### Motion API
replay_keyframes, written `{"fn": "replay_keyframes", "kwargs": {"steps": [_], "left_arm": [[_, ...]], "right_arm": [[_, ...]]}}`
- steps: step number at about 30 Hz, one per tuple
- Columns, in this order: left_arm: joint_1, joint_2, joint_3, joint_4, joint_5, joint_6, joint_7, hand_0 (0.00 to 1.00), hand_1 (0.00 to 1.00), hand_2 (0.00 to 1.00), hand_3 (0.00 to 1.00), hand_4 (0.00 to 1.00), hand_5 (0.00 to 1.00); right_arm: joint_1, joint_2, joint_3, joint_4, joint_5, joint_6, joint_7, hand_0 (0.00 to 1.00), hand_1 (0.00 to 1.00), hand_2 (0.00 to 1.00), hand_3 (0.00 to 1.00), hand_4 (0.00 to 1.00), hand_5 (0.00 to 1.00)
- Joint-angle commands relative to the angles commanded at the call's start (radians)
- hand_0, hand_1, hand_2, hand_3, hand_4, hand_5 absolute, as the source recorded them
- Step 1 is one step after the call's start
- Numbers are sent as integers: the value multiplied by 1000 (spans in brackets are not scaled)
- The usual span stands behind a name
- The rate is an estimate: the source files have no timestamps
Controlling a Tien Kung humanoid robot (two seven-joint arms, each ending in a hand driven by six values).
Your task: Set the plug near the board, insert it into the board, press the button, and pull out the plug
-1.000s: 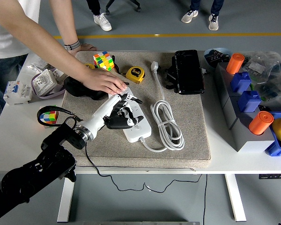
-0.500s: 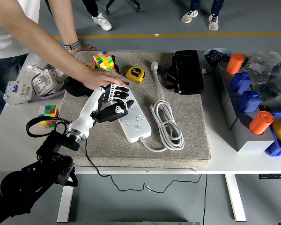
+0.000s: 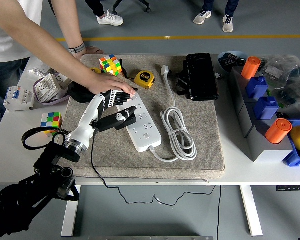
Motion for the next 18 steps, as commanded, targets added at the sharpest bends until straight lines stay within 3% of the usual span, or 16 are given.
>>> {"fn": "replay_keyframes", "kwargs": {"steps": [14, 15, 18], "left_arm": [[1, 9, -1, -19, 22, -11, 20, 660, 675, 664, 624, 852, 330], [0, 10, -2, -22, 28, -11, 23, 560, 614, 614, 629, 851, 330], [-4, 12, -3, -28, 38, -15, 32, 560, 614, 614, 629, 851, 330]], "right_arm": [[-1, -6, -15, 1, -1, 0, -1, 601, 652, 615, 511, 812, 503], [1, -7, -17, 1, -1, 0, -1, 602, 653, 615, 512, 812, 503], [3, -8, -19, 1, -1, 0, -1, 602, 653, 615, 512, 812, 503]]}}
